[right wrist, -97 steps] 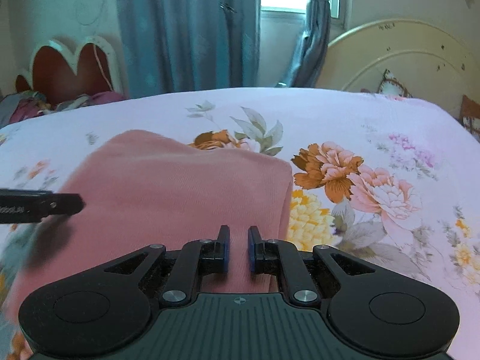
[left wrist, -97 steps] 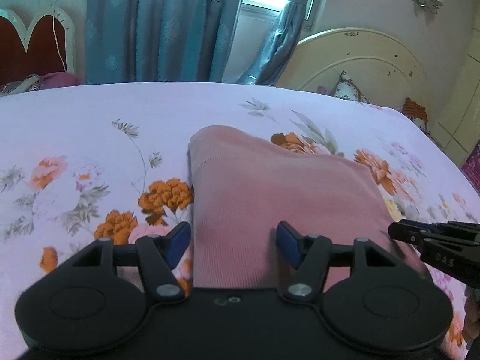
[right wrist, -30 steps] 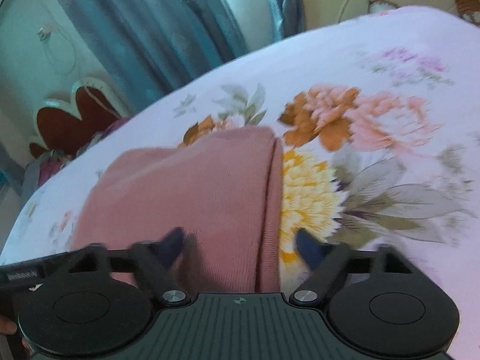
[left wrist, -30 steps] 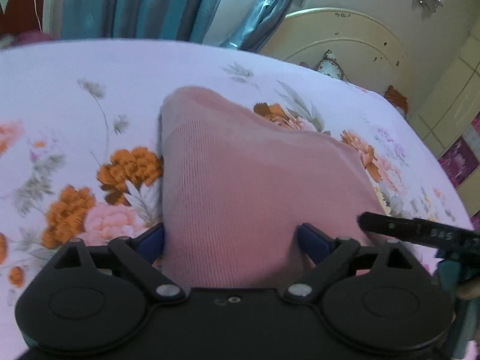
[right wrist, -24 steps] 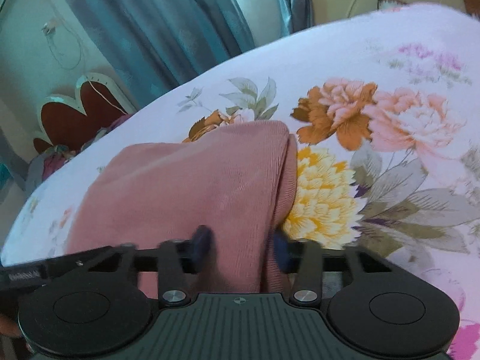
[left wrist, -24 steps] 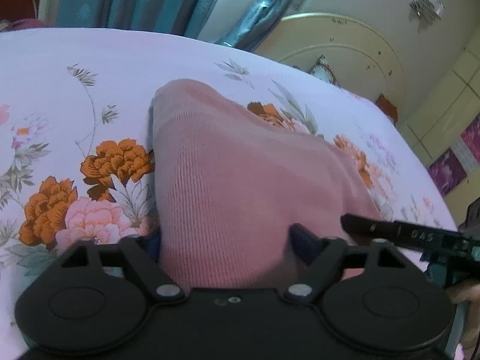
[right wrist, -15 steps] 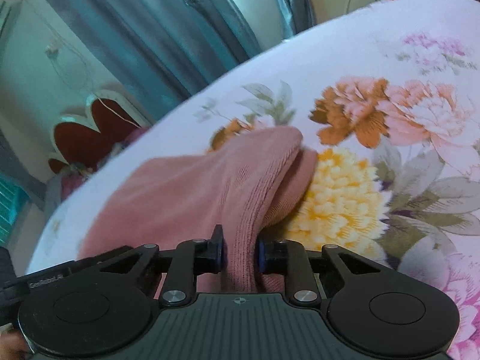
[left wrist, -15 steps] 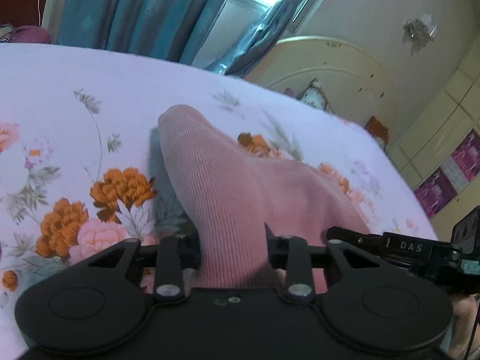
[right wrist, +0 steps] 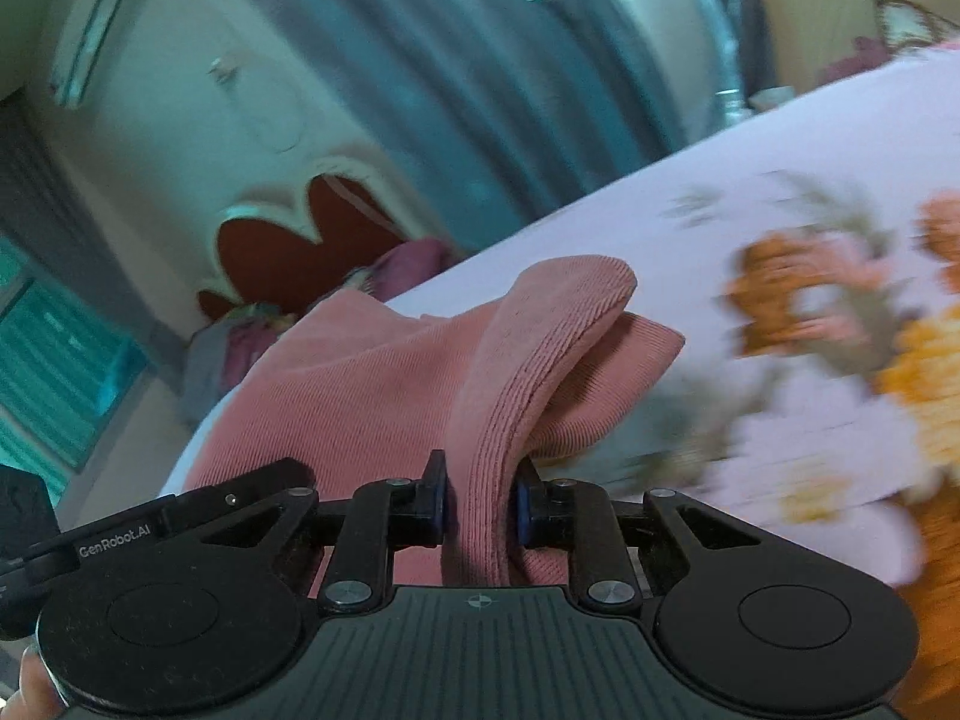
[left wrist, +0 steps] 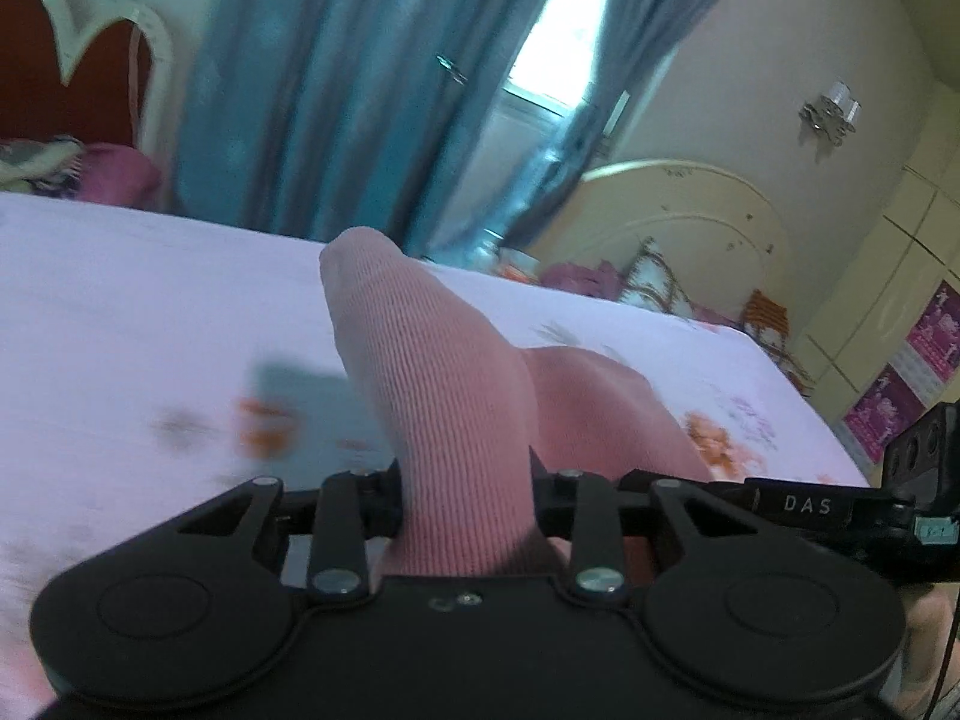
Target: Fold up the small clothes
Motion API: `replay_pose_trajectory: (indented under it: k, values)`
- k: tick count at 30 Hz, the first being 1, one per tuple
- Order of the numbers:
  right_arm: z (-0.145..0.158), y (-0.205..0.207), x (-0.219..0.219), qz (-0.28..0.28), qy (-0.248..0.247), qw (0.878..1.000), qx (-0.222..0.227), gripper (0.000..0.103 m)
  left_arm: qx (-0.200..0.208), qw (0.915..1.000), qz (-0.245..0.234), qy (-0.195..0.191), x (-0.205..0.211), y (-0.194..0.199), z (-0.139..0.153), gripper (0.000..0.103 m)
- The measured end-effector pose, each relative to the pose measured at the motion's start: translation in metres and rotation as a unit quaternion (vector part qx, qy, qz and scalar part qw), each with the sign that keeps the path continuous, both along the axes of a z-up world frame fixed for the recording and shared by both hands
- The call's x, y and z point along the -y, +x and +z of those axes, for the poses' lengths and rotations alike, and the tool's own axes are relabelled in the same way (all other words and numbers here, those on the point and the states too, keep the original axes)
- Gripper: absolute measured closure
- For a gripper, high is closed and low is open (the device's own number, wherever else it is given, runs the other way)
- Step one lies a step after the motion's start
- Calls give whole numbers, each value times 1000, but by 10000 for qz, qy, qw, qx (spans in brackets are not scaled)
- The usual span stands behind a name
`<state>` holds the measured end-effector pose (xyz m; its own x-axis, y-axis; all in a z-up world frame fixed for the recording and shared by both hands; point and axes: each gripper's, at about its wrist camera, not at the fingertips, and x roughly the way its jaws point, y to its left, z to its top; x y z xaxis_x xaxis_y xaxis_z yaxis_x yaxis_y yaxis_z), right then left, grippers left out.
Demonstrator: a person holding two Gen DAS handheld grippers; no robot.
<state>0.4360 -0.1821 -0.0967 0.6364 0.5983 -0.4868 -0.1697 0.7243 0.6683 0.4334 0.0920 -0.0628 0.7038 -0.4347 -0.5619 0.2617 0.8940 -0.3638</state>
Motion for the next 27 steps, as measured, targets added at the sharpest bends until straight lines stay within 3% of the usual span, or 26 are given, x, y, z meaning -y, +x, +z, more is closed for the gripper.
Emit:
replay_pose_trajectory:
  k: [8, 13, 16, 18, 20, 22, 25, 27]
  values:
    - [-4, 16, -171, 327, 123, 9994, -38, 83, 44, 9989, 366, 300, -146, -25, -7, 72]
    - [-22, 37, -244, 536, 10, 9985, -129, 83, 3, 9974, 560, 463, -201, -19, -25, 72]
    - [-46, 50, -265, 497, -210, 9980, -323, 82, -177, 9952, 584, 771, -221, -14, -53, 69]
    - [-57, 54, -264, 322, -330, 9980, -428, 82, -349, 9942, 663, 778, -232, -11, -73, 61]
    - [-64, 57, -259, 280, -325, 9976, -535, 82, -293, 9944, 730, 704, -244, -14, -83, 37]
    - [-64, 55, -256, 193, -595, 9967, -517, 79, -271, 9934, 793, 787, -247, -15, -82, 29]
    - [-64, 50, -254, -36, -853, 9948, -554, 79, -147, 9934, 727, 879, -248, -20, -74, 30]
    - [-60, 48, -254, -86, -974, 9937, -540, 79, 210, 9903, 757, 1144, -248, -31, -63, 30]
